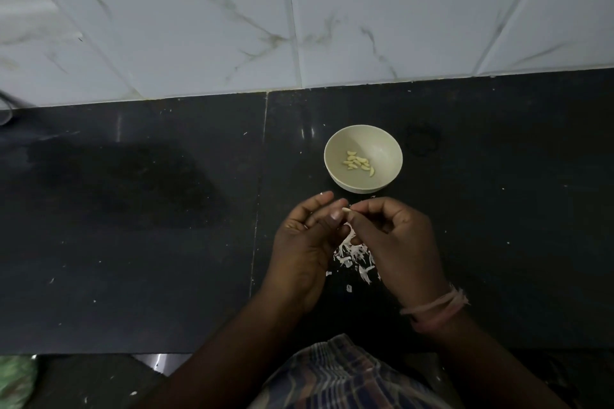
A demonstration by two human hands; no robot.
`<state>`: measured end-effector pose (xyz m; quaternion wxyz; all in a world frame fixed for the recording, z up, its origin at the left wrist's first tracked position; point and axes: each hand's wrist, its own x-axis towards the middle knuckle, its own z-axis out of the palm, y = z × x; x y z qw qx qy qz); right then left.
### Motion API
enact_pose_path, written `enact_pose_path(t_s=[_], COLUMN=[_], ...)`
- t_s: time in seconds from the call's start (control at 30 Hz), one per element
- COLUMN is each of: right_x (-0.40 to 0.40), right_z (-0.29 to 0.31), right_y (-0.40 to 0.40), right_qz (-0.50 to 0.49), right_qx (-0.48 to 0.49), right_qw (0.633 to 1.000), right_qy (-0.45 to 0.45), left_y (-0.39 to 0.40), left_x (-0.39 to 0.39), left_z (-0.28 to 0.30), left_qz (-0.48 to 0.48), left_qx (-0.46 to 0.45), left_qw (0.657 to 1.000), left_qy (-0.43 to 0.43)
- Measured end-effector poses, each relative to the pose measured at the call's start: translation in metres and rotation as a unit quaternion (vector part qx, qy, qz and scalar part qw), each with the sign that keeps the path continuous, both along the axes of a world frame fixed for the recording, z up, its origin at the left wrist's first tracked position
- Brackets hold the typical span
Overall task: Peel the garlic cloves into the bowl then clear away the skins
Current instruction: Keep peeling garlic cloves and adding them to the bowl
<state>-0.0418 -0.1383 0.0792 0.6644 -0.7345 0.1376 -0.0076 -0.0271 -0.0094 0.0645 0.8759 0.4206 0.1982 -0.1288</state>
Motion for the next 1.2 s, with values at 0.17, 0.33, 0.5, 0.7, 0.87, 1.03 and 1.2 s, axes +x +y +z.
enact_pose_path(t_s=[0.17,0.33,0.5,0.7,0.87,1.03,1.2], right_x=[-0.002,-0.002,0.000,0.003,0.006,0.003,0.005], right_z=[0.001,0.004,0.007,0.006,0.001,0.000,0.007], right_y=[0.001,0.004,0.002,0.003,0.000,-0.002,-0.003], right_qz=[0.014,0.030,0.025,0.043,0.060,0.034,0.039], right_qx=[-0.073,-0.188,-0.226,-0.288,-0.294,-0.260,-0.120], right_qw=[0.997,0.978,0.968,0.949,0.947,0.962,0.992], right_qy=[-0.027,-0.089,-0.103,-0.123,-0.114,-0.078,0.002], left_y=[-0.002,-0.002,-0.001,0.002,0.002,0.001,0.003], left_x=[-0.001,-0.002,-0.003,-0.003,-0.002,0.001,0.006], left_z=[-0.001,-0.001,0.003,0.007,0.008,0.009,0.008], left_qz=[0.011,0.025,0.014,0.005,-0.007,-0.034,-0.065], left_qx=[-0.020,0.032,0.088,0.112,0.089,0.063,0.035], left_qw=[1.000,0.997,0.992,0.991,0.995,0.997,0.997], left_qy=[-0.020,-0.058,-0.084,-0.071,-0.049,-0.037,-0.031])
